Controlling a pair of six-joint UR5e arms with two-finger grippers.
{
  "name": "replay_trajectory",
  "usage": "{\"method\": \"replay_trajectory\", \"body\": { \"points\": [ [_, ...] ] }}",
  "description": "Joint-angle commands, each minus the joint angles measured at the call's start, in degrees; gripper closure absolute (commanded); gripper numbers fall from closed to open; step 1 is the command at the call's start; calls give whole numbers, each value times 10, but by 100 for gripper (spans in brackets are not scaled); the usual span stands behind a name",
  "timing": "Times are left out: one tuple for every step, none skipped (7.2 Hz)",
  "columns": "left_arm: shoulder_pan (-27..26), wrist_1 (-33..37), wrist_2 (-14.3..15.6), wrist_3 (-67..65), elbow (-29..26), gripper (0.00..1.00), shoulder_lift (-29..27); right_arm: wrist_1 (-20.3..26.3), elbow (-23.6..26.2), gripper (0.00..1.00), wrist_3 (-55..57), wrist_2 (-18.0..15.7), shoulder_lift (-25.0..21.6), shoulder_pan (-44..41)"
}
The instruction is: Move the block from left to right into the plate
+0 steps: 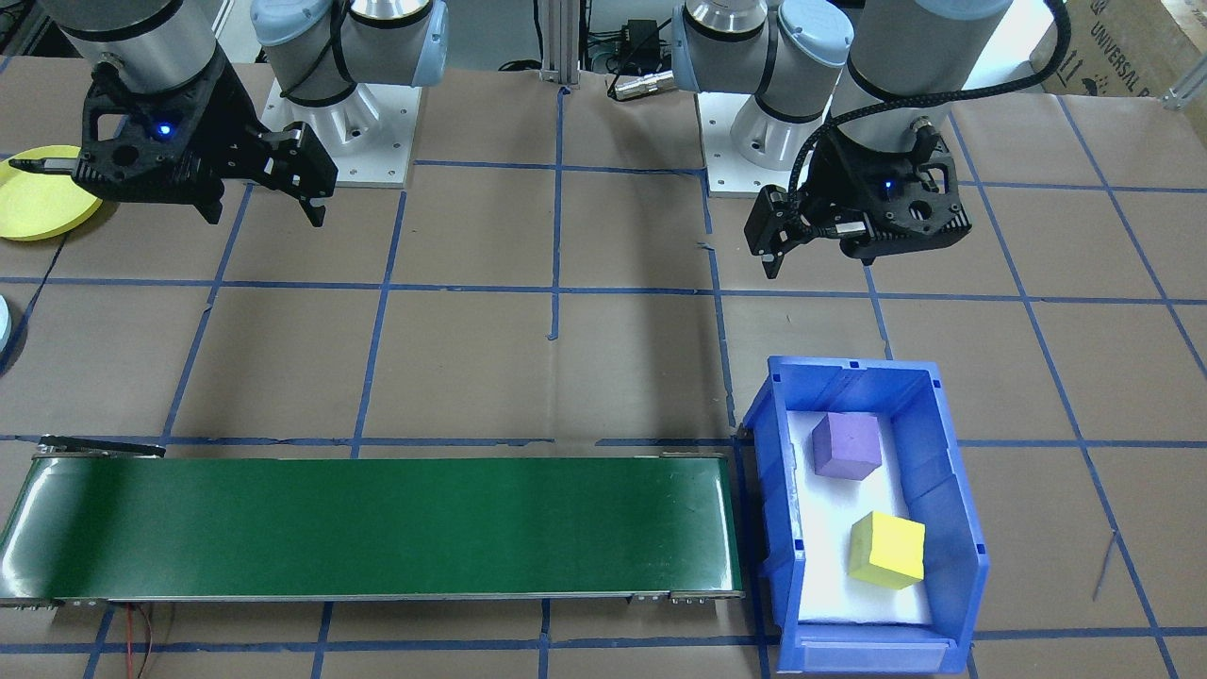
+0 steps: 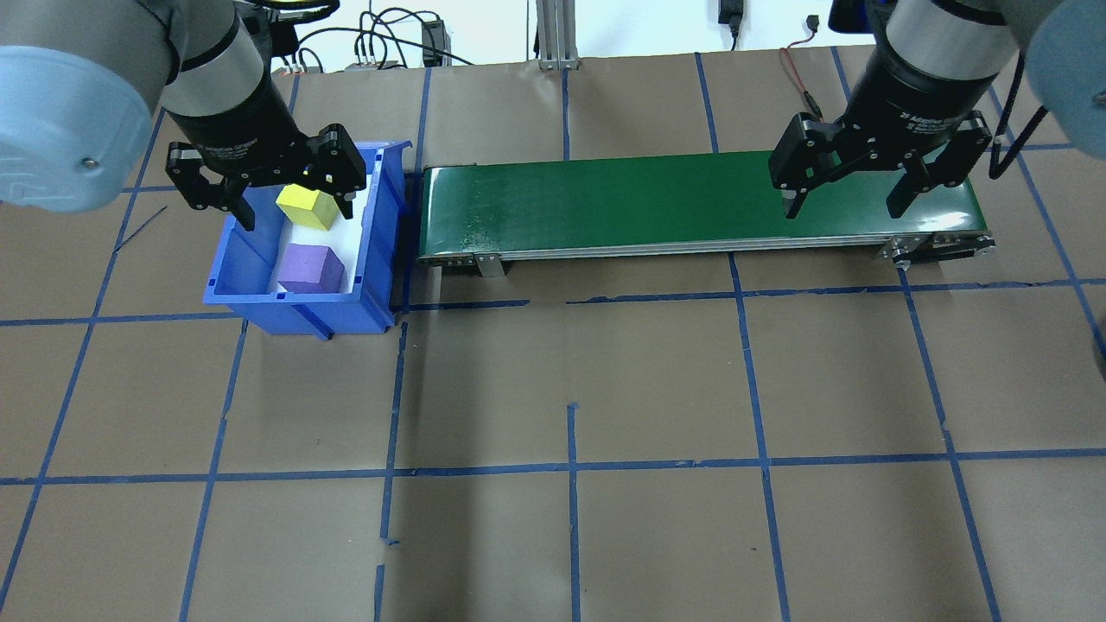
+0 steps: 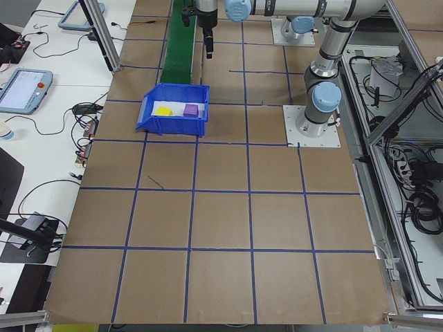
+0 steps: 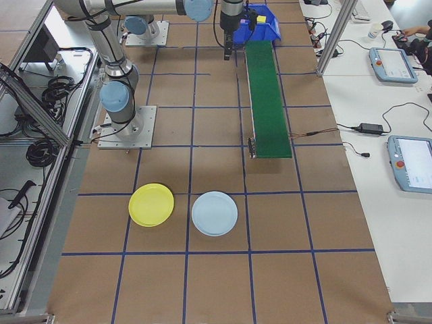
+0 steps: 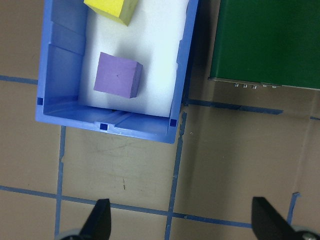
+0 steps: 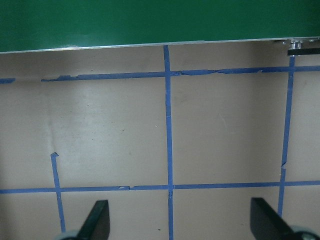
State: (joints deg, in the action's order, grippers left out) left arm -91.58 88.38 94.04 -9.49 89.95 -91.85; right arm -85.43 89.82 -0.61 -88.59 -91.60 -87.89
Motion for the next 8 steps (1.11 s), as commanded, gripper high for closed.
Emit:
{"method": "replay_trajectory", "body": {
  "points": [
    [37,-7,-6,10,7,0,-3,0,0,0,-1,-1,-1,0],
    [49,-8,-7,11,8,0,-7,0,1,0,-1,-1,0,0],
    [49,-13,-5,19,8,0,-13,1,1,0,-1,-1,0,0],
    [49,-42,-5,31,8,0,-36,1,1,0,-1,-2,0,0],
    [49,-80,-3,69,9,0,-64,2,1,0,-1,-3,0,0],
    [50,-105,-2,116,9,0,-87,1,3,0,-1,-2,0,0],
    [61,-121,-2,149,10,0,-103,1,4,0,-1,-2,0,0],
    [85,-123,-6,181,11,0,-111,1,4,0,-1,-2,0,0]
  ]
}}
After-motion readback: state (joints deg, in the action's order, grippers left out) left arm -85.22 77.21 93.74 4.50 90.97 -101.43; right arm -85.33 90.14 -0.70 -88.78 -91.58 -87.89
